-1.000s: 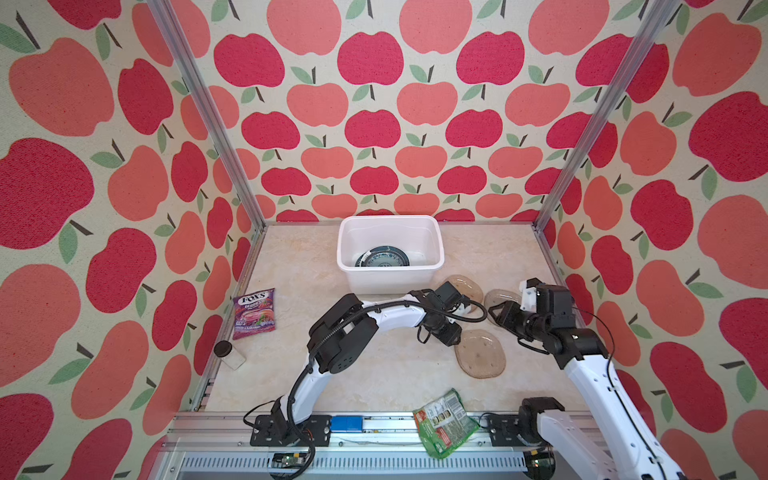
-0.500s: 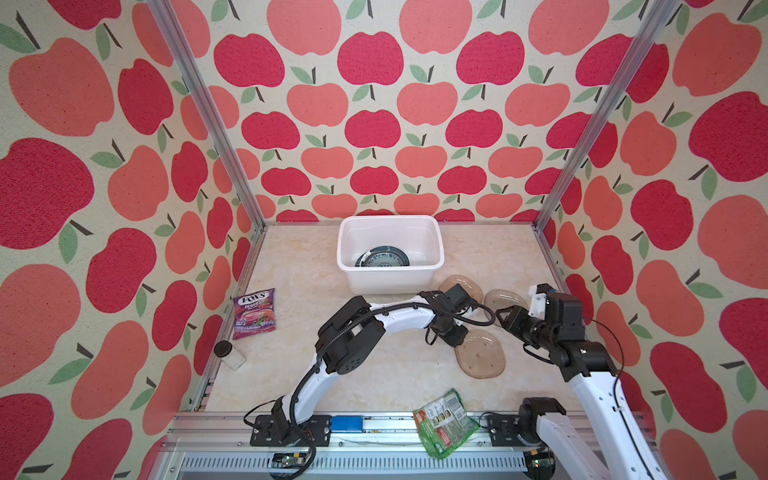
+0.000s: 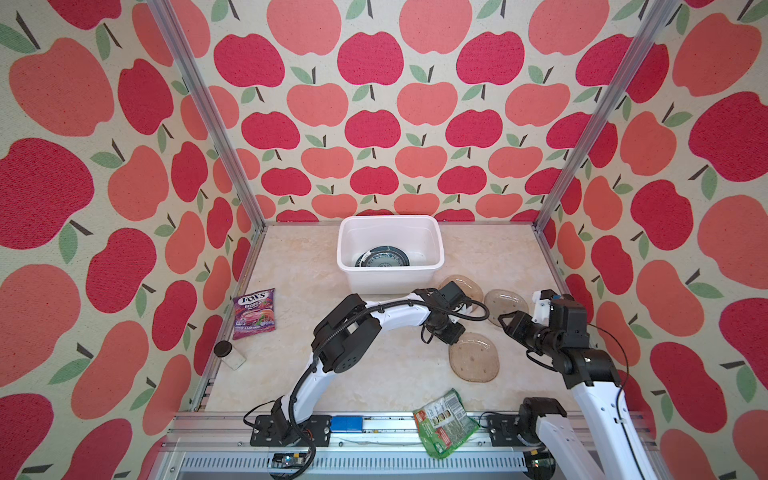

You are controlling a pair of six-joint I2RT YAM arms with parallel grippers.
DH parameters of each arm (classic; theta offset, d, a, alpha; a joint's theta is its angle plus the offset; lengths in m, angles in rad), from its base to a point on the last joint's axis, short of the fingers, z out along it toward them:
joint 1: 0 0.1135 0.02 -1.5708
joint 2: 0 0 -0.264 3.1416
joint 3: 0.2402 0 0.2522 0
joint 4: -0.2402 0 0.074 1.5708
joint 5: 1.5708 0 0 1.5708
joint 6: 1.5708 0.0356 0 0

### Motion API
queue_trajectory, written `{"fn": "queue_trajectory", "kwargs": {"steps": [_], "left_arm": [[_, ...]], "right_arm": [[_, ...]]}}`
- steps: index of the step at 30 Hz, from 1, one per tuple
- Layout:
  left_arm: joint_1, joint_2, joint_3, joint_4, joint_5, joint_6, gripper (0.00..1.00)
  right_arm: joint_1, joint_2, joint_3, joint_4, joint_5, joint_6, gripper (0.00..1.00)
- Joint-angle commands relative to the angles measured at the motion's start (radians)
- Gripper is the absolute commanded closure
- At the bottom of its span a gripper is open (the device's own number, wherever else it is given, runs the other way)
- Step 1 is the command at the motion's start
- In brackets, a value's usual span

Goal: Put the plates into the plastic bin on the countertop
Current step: 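Grasp the amber glass plate with the left gripper while the right gripper hovers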

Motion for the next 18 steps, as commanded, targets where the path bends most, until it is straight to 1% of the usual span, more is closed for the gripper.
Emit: {"fn": "queue_trajectory", "kwargs": {"steps": [1, 5, 8, 10, 12, 15, 18], "left_arm": [[0.082, -0.134, -0.107, -0.004, 0.015, -0.032, 1.0], [0.169, -0.26, -0.241, 0.098, 0.083, -0.095, 1.0], [0.211, -0.315, -0.289, 0.135, 0.115, -0.12, 1.0], [0.225, -0.339, -0.307, 0.156, 0.133, -0.133, 1.0], [0.231, -0.349, -0.308, 0.16, 0.139, -0.139, 1.0], [0.23, -0.357, -0.305, 0.164, 0.147, -0.142, 1.0], [0.232, -0.363, -0.308, 0.174, 0.157, -0.147, 1.0]], "right_arm": [[-0.005, 0.048, 0.018, -0.011, -0.112, -0.036, 0.53], [-0.005, 0.081, -0.023, 0.054, -0.256, -0.033, 0.52], [0.002, 0.094, -0.06, 0.14, -0.367, 0.009, 0.51], [0.018, 0.097, -0.072, 0.188, -0.399, 0.033, 0.49], [0.045, 0.109, -0.065, 0.213, -0.394, 0.039, 0.46], [0.102, 0.154, -0.043, 0.223, -0.354, 0.03, 0.45], [0.146, 0.221, -0.011, 0.171, -0.268, -0.003, 0.46]]}}
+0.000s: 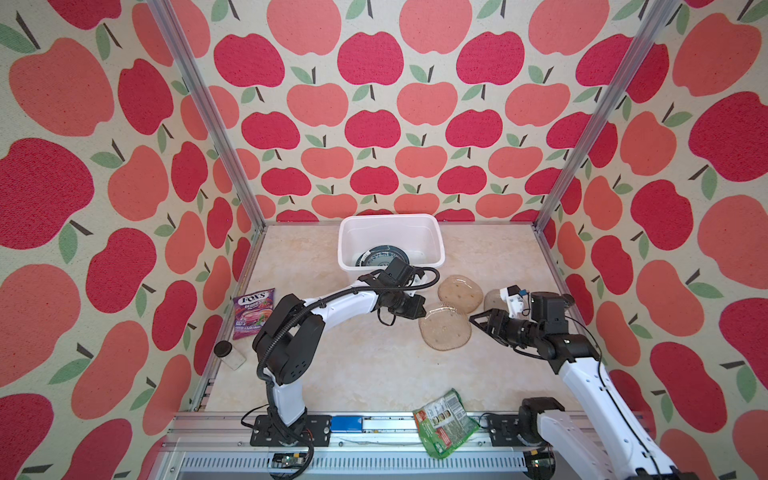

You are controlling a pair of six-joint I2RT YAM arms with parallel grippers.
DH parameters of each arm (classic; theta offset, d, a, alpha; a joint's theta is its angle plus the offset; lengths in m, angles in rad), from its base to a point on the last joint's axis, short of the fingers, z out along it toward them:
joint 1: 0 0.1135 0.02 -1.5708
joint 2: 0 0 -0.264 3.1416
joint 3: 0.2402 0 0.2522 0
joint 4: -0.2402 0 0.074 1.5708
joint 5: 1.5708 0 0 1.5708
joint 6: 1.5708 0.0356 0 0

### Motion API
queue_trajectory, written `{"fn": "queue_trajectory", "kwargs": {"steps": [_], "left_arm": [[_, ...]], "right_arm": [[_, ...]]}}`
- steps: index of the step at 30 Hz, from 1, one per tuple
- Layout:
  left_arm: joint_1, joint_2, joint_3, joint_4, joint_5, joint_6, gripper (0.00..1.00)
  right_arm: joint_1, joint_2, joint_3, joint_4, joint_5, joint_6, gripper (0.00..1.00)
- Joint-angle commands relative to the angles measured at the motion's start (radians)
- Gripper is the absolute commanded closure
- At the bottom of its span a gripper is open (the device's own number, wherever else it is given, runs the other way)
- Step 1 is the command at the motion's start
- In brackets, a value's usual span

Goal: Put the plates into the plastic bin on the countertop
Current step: 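Grasp the amber glass plate with the left gripper while the right gripper hovers, then lift the amber plate toward the right gripper while it grasps the far edge, then carry the amber plate over the bin with the right gripper while the left withdraws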

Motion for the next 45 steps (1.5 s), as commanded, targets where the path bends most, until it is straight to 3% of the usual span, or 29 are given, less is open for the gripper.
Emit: {"fn": "queue_trajectory", "kwargs": {"steps": [1, 9, 17, 19, 21, 23, 24, 25, 28, 29, 37, 45], "left_arm": [[0.003, -0.036, -0.012, 0.034, 0.036, -0.019, 1.0], [0.003, -0.078, -0.033, 0.054, 0.038, -0.036, 1.0], [0.003, -0.094, -0.036, 0.041, 0.03, -0.035, 1.0], [0.003, -0.1, -0.035, 0.039, 0.025, -0.039, 1.0], [0.003, -0.109, -0.038, 0.04, 0.017, -0.042, 1.0], [0.0, -0.148, -0.061, 0.063, -0.018, -0.046, 0.83], [-0.004, -0.179, -0.081, 0.08, -0.047, -0.046, 0.7], [-0.006, -0.222, -0.103, 0.097, -0.083, -0.046, 0.49], [-0.001, -0.362, -0.154, 0.124, -0.183, -0.046, 0.09], [0.003, -0.404, -0.162, 0.12, -0.2, -0.047, 0.02], [0.1, -0.73, -0.265, 0.015, -0.405, -0.04, 0.01], [0.273, -0.92, -0.431, 0.057, -0.353, -0.082, 0.01]], "right_arm": [[0.034, 0.058, 0.054, -0.038, 0.079, -0.041, 0.46], [0.061, 0.115, 0.052, 0.015, 0.067, -0.046, 0.5], [0.073, 0.14, 0.065, 0.019, 0.086, -0.04, 0.82], [0.074, 0.137, 0.074, 0.01, 0.09, -0.039, 0.97], [0.075, 0.132, 0.083, -0.003, 0.102, -0.039, 1.0], [0.075, 0.128, 0.099, -0.024, 0.118, -0.047, 1.0], [0.075, 0.128, 0.111, -0.036, 0.126, -0.053, 1.0], [0.075, 0.129, 0.129, -0.057, 0.14, -0.06, 1.0], [0.075, 0.135, 0.214, -0.116, 0.17, -0.082, 1.0], [0.075, 0.143, 0.246, -0.138, 0.182, -0.086, 1.0], [0.157, 0.414, 0.681, -0.175, 0.242, -0.114, 1.0], [0.24, 0.96, 1.315, -0.292, 0.234, -0.138, 1.0]]}}
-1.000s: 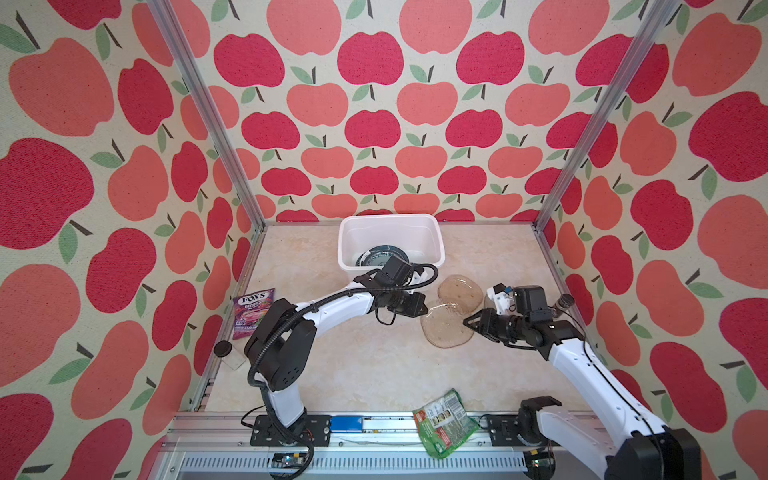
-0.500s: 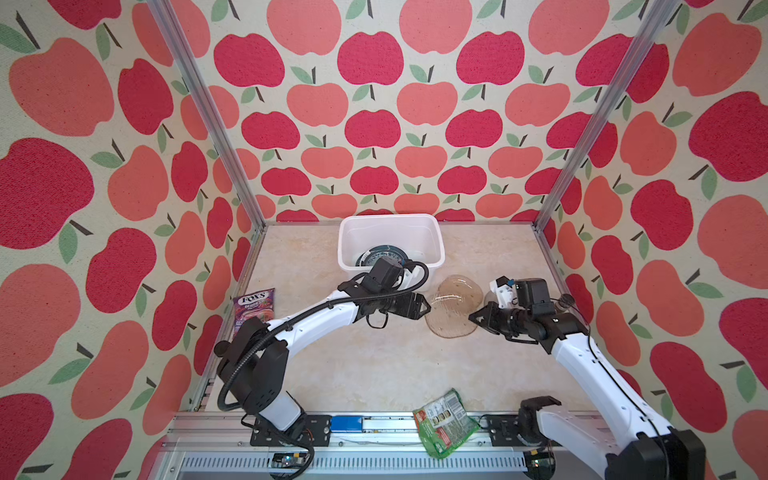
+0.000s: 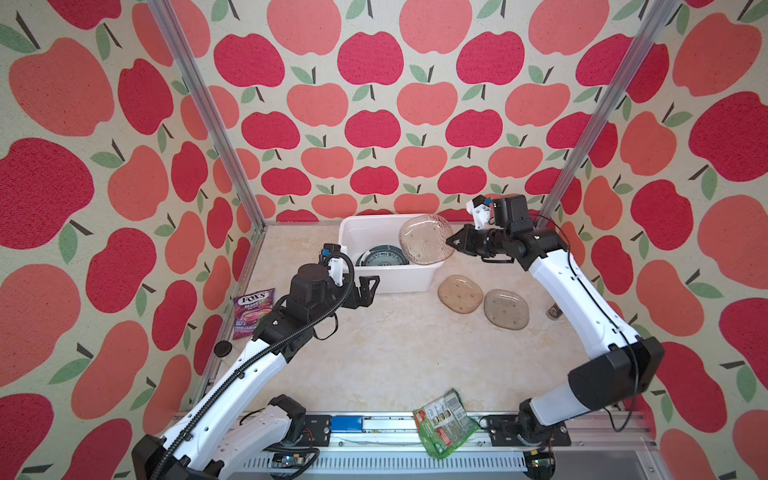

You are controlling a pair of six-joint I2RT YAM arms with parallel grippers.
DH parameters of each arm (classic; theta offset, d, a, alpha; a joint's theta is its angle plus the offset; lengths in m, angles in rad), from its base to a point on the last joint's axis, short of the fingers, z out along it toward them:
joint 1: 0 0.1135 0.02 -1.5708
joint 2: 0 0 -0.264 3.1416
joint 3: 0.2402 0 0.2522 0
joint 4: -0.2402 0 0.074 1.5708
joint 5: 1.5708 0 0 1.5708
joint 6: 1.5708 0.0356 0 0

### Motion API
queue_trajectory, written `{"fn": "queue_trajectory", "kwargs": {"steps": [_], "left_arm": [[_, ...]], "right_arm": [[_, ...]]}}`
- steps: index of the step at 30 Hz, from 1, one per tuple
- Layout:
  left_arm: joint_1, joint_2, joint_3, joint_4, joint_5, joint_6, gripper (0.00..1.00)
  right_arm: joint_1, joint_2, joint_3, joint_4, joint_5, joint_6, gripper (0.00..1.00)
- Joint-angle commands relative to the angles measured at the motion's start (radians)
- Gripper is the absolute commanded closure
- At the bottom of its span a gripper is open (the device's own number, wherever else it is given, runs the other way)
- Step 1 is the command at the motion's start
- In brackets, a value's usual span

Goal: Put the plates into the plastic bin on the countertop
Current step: 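Carry the amber plate over the bin with the right gripper while the left withdraws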

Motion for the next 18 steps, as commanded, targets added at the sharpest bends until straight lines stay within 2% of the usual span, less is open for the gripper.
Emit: {"fn": "queue_trajectory", "kwargs": {"steps": [1, 4, 7, 9, 11, 15, 18], "left_arm": [[0.041, -0.026, -0.048, 0.004, 0.005, -0.023, 0.01], [0.085, -0.038, -0.082, 0.039, 0.014, -0.036, 0.01], [0.129, -0.049, -0.132, 0.103, 0.047, -0.053, 0.01], [0.152, -0.045, -0.16, 0.144, 0.077, -0.066, 0.01], [0.166, -0.033, -0.179, 0.173, 0.101, -0.073, 0.01], [0.171, 0.013, -0.201, 0.213, 0.129, -0.068, 0.01], [0.175, 0.065, -0.209, 0.238, 0.144, -0.055, 0.01]], "right_arm": [[0.033, 0.226, 0.251, -0.143, 0.012, -0.031, 1.0], [0.086, 0.442, 0.554, -0.317, 0.059, -0.085, 1.0], [0.1, 0.64, 0.811, -0.449, 0.03, -0.08, 1.0], [0.099, 0.732, 0.926, -0.5, 0.037, -0.073, 1.0], [0.096, 0.778, 0.958, -0.505, 0.038, -0.061, 1.0], [0.094, 0.781, 0.862, -0.418, 0.013, -0.036, 1.0], [0.094, 0.823, 0.882, -0.429, 0.014, -0.035, 1.0]]}}
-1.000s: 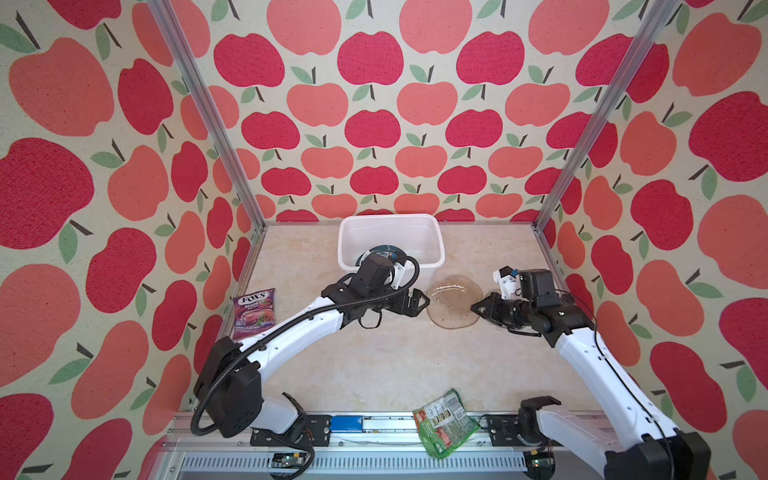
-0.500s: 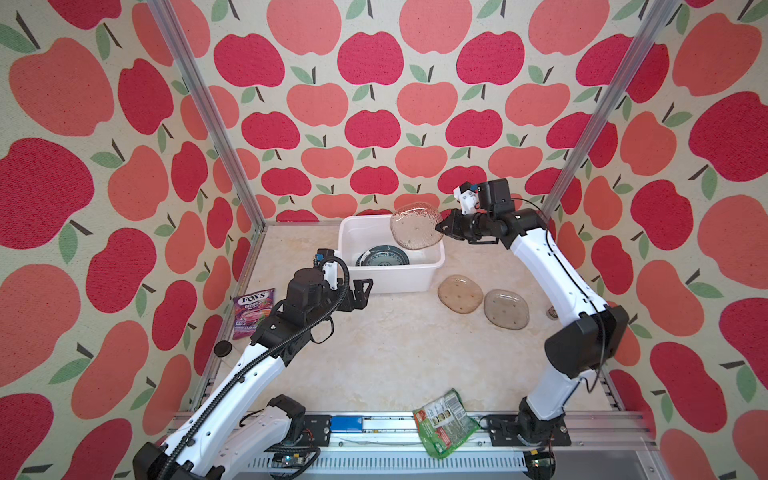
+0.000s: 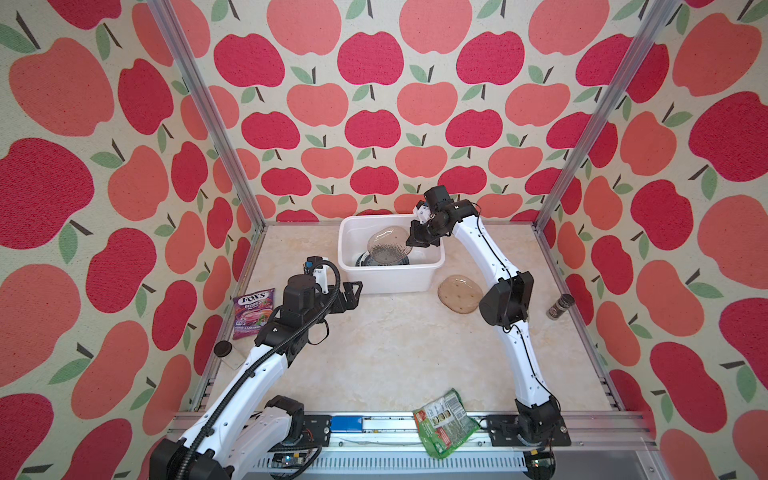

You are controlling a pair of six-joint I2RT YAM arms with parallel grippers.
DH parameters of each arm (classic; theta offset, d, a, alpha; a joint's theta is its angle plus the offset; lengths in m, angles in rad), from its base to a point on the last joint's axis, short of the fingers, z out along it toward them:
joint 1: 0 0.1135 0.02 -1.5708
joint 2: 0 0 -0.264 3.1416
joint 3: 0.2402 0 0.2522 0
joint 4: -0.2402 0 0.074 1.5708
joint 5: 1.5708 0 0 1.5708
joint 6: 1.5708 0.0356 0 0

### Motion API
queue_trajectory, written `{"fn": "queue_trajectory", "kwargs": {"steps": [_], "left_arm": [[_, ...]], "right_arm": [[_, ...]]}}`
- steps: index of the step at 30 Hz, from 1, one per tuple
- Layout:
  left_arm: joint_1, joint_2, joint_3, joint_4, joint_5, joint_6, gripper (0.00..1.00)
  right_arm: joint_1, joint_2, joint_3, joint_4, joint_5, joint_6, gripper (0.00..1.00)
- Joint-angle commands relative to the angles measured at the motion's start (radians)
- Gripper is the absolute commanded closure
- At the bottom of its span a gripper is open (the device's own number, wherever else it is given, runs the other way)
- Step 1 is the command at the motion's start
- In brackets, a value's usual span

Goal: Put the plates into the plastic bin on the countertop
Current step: 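Carry the amber plate over the bin with the right gripper while the left withdraws, then lower the amber glass plate into the bin and open the right gripper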

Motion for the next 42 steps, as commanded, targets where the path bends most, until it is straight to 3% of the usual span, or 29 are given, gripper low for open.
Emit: {"fn": "queue_trajectory", "kwargs": {"steps": [1, 10, 17, 26, 31, 36, 42], "left_arm": [[0.008, 0.053, -0.012, 0.059, 0.042, 0.005, 0.01], [0.02, 0.128, -0.009, 0.094, 0.063, 0.013, 0.01], [0.028, 0.212, 0.003, 0.117, 0.09, 0.012, 0.01], [0.018, 0.246, 0.013, 0.13, 0.111, 0.024, 0.01], [-0.077, 0.253, 0.027, 0.119, 0.039, 0.051, 0.01], [-0.18, 0.308, 0.082, 0.081, 0.042, 0.086, 0.01], [-0.277, 0.447, 0.159, 0.116, 0.06, 0.076, 0.01]], "right_arm": [[-0.005, 0.04, 0.034, -0.032, -0.025, 0.011, 1.0], [-0.002, 0.105, 0.053, -0.072, -0.007, -0.005, 0.99], [-0.001, 0.116, 0.048, -0.054, -0.041, -0.002, 0.73], [-0.009, 0.088, 0.041, -0.062, -0.049, -0.014, 0.68], [-0.049, -0.002, 0.069, -0.052, -0.079, -0.026, 0.66], [-0.083, -0.143, 0.047, -0.041, -0.077, -0.044, 0.62], [-0.111, -0.357, -0.153, 0.055, -0.101, -0.052, 0.57]]}}
